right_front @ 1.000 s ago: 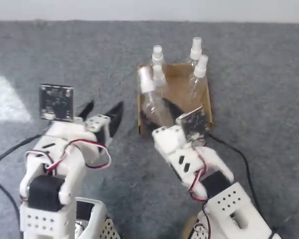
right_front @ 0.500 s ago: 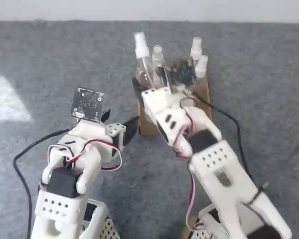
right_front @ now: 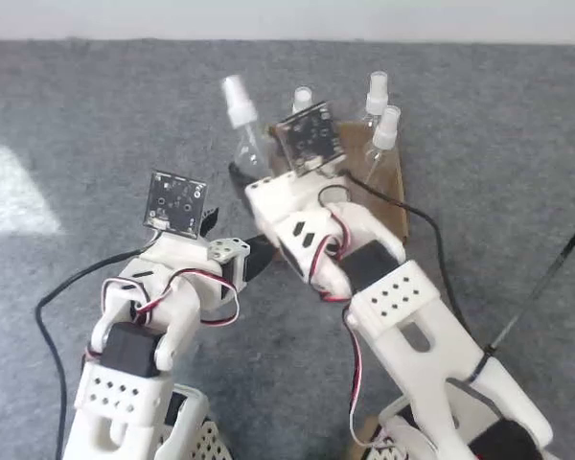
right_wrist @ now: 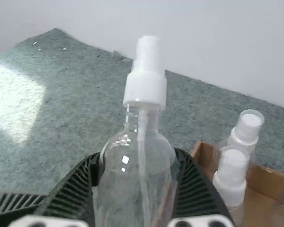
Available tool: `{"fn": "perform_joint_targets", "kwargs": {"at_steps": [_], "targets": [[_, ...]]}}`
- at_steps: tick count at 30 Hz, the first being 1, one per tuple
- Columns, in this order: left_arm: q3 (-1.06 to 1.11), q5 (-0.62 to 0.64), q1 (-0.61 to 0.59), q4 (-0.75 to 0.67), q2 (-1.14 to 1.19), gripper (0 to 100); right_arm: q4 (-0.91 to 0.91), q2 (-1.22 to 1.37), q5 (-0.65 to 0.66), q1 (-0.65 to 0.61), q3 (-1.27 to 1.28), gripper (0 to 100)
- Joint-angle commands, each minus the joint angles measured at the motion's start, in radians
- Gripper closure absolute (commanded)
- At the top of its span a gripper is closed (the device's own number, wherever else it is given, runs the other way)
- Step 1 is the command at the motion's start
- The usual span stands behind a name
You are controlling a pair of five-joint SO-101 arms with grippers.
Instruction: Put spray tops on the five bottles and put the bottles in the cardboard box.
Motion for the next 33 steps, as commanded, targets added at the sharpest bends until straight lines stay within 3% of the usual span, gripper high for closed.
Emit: {"fn": "perform_joint_targets", "kwargs": {"at_steps": [1,9,17,22,24,27,30,33], "targets": [[-0.001,-0.031,-0.009,-0.048,-0.008,68,0.088,-0.147,-0.003,-0.03,-0.08,99.2],[0.001,-0.04,-0.009,-0.048,-0.008,68,0.206,-0.263,-0.003,0.038,-0.055,99.2],[0.002,-0.043,-0.011,-0.048,-0.008,68,0.199,-0.282,0.009,0.073,-0.014,99.2],[0.028,-0.048,-0.014,-0.055,-0.009,70,0.116,-0.271,0.092,0.193,0.006,99.2],[0.031,-0.051,-0.064,-0.049,-0.009,74,0.074,-0.263,0.095,0.236,0.035,99.2],[0.038,-0.112,-0.241,-0.049,-0.009,81,0.012,-0.263,0.095,0.266,0.104,99.2],[0.087,-0.092,-0.4,-0.078,-0.009,84,-0.111,-0.265,0.095,0.269,0.226,99.2],[0.159,-0.083,-0.465,-0.146,-0.009,85,-0.216,-0.265,0.095,0.265,0.345,99.2]]}}
